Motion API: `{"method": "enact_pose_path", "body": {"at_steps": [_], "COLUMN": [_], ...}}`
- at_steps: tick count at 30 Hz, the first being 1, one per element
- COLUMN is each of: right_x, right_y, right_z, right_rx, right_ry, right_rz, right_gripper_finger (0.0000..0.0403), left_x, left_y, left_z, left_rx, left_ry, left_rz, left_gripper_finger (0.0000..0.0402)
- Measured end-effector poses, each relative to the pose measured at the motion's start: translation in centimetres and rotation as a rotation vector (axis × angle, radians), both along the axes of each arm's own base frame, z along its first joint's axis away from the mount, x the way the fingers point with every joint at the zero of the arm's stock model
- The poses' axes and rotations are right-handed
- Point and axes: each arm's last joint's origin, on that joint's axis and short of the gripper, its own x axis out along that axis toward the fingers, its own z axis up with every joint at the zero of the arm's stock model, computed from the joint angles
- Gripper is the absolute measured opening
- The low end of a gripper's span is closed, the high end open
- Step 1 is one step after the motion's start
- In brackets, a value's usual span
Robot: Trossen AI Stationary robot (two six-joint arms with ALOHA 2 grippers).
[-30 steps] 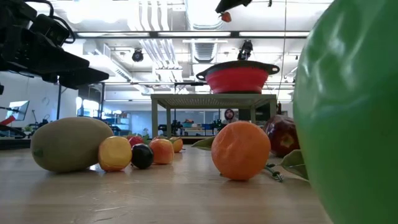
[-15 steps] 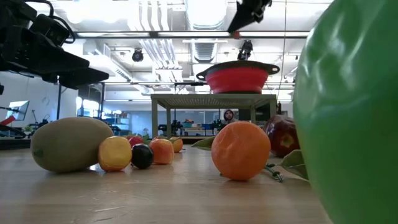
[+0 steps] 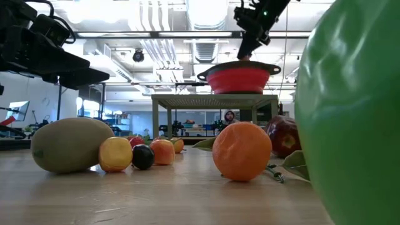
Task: Pick & Place Fruit
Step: Put the red strawberry into the black strainer bowl on the shelf
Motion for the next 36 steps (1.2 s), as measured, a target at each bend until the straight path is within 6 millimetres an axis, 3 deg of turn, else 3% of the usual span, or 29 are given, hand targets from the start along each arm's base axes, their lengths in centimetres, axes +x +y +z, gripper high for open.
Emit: {"method": "enact_pose_path", "body": {"at_steps": [8,19,36], "right_x": [-0.9,-1.5,-1.7], "right_y": [-1.9,-3.2,-3.5], "right_z": [-2.1,-4.4,-4.7], "right_rx": [0.029,0.034,0.035], "right_ry": [0.042,0.051,0.045], "right_rz": [-0.069,-0.111,-0.131], "right_gripper_finger": [0.0008,0.0008,0.0008], "left_x": [0.0,0.0,0.0], "left_y": [0.0,0.0,0.0], "left_z": [0.0,0.0,0.0], "left_rx": [0.0,0.0,0.0], "left_ry": [0.0,0.0,0.0], "left_rz": [0.0,0.0,0.0], "left_gripper_finger": [0.0388,0.0388,0.0388]}}
